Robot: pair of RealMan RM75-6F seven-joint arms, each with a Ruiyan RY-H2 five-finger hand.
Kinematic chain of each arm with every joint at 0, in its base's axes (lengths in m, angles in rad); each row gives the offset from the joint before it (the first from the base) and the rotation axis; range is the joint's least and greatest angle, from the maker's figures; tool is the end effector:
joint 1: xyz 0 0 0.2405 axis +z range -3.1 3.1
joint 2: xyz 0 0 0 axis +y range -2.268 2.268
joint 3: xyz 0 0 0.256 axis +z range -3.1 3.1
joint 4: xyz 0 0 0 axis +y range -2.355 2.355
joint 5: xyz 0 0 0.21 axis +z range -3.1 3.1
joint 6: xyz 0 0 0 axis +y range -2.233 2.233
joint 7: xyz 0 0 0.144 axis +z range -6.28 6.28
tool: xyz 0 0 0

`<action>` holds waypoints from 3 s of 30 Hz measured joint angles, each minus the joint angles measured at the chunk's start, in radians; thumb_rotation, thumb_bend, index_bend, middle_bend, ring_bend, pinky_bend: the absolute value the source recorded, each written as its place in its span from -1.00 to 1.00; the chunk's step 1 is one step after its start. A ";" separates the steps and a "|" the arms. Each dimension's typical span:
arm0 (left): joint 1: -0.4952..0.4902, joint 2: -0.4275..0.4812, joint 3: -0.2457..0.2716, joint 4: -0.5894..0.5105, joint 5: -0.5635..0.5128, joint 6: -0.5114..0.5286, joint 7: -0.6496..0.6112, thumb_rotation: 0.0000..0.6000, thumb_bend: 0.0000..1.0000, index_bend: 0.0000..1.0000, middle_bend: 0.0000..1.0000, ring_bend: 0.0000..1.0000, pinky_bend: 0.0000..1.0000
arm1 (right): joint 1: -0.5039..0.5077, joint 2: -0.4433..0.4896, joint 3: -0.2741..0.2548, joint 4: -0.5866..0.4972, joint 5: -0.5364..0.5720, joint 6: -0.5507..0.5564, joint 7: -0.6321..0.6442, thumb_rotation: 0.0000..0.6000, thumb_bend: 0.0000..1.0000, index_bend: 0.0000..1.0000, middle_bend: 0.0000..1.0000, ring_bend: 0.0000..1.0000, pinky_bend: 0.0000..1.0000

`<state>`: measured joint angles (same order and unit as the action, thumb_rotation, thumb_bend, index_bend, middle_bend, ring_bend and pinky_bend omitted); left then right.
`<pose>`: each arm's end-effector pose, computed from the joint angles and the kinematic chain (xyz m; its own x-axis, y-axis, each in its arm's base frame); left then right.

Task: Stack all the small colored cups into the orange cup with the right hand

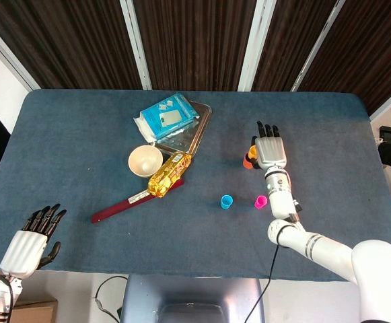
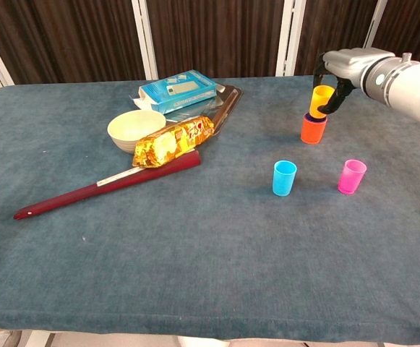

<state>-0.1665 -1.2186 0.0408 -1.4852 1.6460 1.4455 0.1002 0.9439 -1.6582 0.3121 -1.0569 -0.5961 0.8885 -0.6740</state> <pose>-0.3026 0.1858 0.1125 0.5341 0.0685 0.8426 0.8294 -0.2354 -0.5066 -0.1713 -0.4516 0.0122 0.5784 -0.1970 0.7916 -0.8084 -0.0080 0.5886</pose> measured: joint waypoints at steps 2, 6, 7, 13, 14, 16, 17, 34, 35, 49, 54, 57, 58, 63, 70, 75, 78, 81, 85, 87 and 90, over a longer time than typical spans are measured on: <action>0.000 0.000 0.000 0.000 0.000 0.001 0.000 1.00 -0.09 -1.00 -1.00 -0.95 -0.73 | 0.000 -0.004 -0.003 0.004 -0.001 -0.002 0.001 1.00 -0.04 0.19 -0.96 -1.00 -1.00; 0.000 0.000 0.000 0.000 -0.001 0.001 -0.001 1.00 -0.09 -1.00 -1.00 -0.95 -0.73 | -0.002 -0.010 -0.007 0.015 0.002 -0.014 0.004 1.00 -0.04 -0.01 -0.95 -1.00 -1.00; 0.000 0.000 -0.001 0.001 -0.001 0.001 -0.002 1.00 -0.09 -1.00 -1.00 -0.95 -0.73 | -0.002 -0.011 -0.008 0.018 0.004 -0.017 0.004 1.00 -0.04 -0.05 -0.95 -1.00 -1.00; -0.001 0.000 -0.001 0.001 -0.002 0.000 -0.002 1.00 -0.09 -1.00 -1.00 -0.95 -0.73 | -0.007 -0.003 -0.014 0.007 -0.004 -0.021 0.011 1.00 -0.04 -0.22 -0.96 -1.00 -1.00; 0.000 -0.001 0.000 0.001 -0.001 0.000 -0.001 1.00 -0.09 -1.00 -1.00 -0.95 -0.73 | -0.009 0.001 -0.015 -0.001 -0.008 -0.018 0.012 1.00 -0.04 -0.23 -0.96 -1.00 -1.00; 0.000 -0.001 0.000 0.000 0.000 0.000 -0.001 1.00 -0.09 -1.00 -1.00 -0.95 -0.73 | -0.013 0.011 -0.017 -0.020 -0.015 -0.014 0.016 1.00 -0.04 -0.23 -0.97 -1.00 -1.00; 0.000 -0.001 0.001 0.000 0.001 0.001 0.000 1.00 -0.09 -1.00 -1.00 -0.95 -0.73 | -0.018 0.019 -0.019 -0.039 -0.023 -0.011 0.022 1.00 -0.04 -0.23 -0.97 -1.00 -1.00; 0.004 -0.001 0.008 -0.005 0.018 0.013 0.004 1.00 -0.09 -1.00 -1.00 -0.95 -0.73 | -0.164 0.289 -0.165 -0.614 -0.370 0.062 0.175 1.00 -0.04 -0.31 -1.00 -1.00 -1.00; 0.005 0.000 0.009 -0.005 0.021 0.017 0.003 1.00 -0.09 -1.00 -1.00 -0.95 -0.73 | -0.165 0.286 -0.178 -0.615 -0.372 0.060 0.161 1.00 -0.05 -0.31 -1.00 -1.00 -1.00; 0.008 0.006 0.010 -0.005 0.023 0.021 -0.010 1.00 -0.09 -1.00 -1.00 -0.95 -0.73 | -0.141 0.168 -0.214 -0.507 -0.306 0.028 0.110 1.00 -0.05 -0.26 -1.00 -1.00 -1.00; 0.009 0.008 0.009 -0.005 0.024 0.025 -0.013 1.00 -0.09 -1.00 -1.00 -0.95 -0.73 | -0.126 0.132 -0.214 -0.468 -0.281 0.019 0.094 1.00 -0.04 -0.14 -1.00 -1.00 -1.00; 0.009 0.009 0.009 -0.004 0.023 0.025 -0.015 1.00 -0.09 -1.00 -1.00 -0.95 -0.73 | -0.120 0.115 -0.213 -0.451 -0.275 0.015 0.092 1.00 -0.04 -0.07 -1.00 -1.00 -1.00; 0.009 0.009 0.009 -0.004 0.023 0.025 -0.015 1.00 -0.09 -1.00 -1.00 -0.95 -0.73 | -0.119 0.111 -0.214 -0.447 -0.274 0.014 0.092 1.00 -0.04 -0.06 -1.00 -1.00 -1.00; 0.008 0.009 0.008 -0.004 0.022 0.023 -0.017 1.00 -0.10 -1.00 -1.00 -0.95 -0.73 | -0.113 0.094 -0.211 -0.429 -0.271 0.012 0.095 1.00 -0.04 0.00 -1.00 -1.00 -1.00; 0.008 0.009 0.008 -0.002 0.021 0.020 -0.020 1.00 -0.09 -1.00 -1.00 -0.95 -0.73 | -0.112 0.081 -0.205 -0.420 -0.272 0.025 0.099 1.00 -0.04 0.10 -1.00 -1.00 -1.00; 0.010 0.012 0.009 -0.004 0.025 0.027 -0.022 1.00 -0.09 -1.00 -1.00 -0.95 -0.73 | -0.110 0.079 -0.204 -0.422 -0.263 0.026 0.092 1.00 -0.05 0.16 -1.00 -1.00 -1.00; 0.011 0.013 0.008 -0.004 0.025 0.030 -0.024 1.00 -0.09 -1.00 -1.00 -0.95 -0.73 | -0.111 0.082 -0.202 -0.428 -0.266 0.036 0.091 1.00 -0.04 0.19 -1.00 -1.00 -1.00; 0.011 0.014 0.008 -0.004 0.025 0.030 -0.025 1.00 -0.09 -1.00 -1.00 -0.95 -0.73 | -0.115 0.094 -0.193 -0.439 -0.269 0.053 0.096 1.00 -0.05 0.19 -1.00 -1.00 -1.00; 0.013 0.013 0.009 -0.004 0.026 0.032 -0.023 1.00 -0.10 -1.00 -1.00 -0.95 -0.73 | -0.117 0.118 -0.156 -0.447 -0.265 0.078 0.114 1.00 -0.05 0.19 -0.99 -1.00 -1.00; 0.013 0.012 0.009 -0.004 0.026 0.031 -0.018 1.00 -0.09 -1.00 -1.00 -0.95 -0.73 | -0.113 0.125 -0.121 -0.435 -0.251 0.091 0.122 1.00 -0.05 0.19 -0.98 -1.00 -1.00; 0.011 0.008 0.008 -0.005 0.024 0.025 -0.011 1.00 -0.09 -1.00 -1.00 -0.95 -0.73 | -0.094 0.124 -0.074 -0.385 -0.206 0.103 0.115 1.00 -0.04 0.18 -0.98 -1.00 -1.00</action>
<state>-0.1552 -1.2102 0.0489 -1.4898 1.6696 1.4709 0.0893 0.8504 -1.5340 0.2379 -1.4416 -0.8026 0.9919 -0.5594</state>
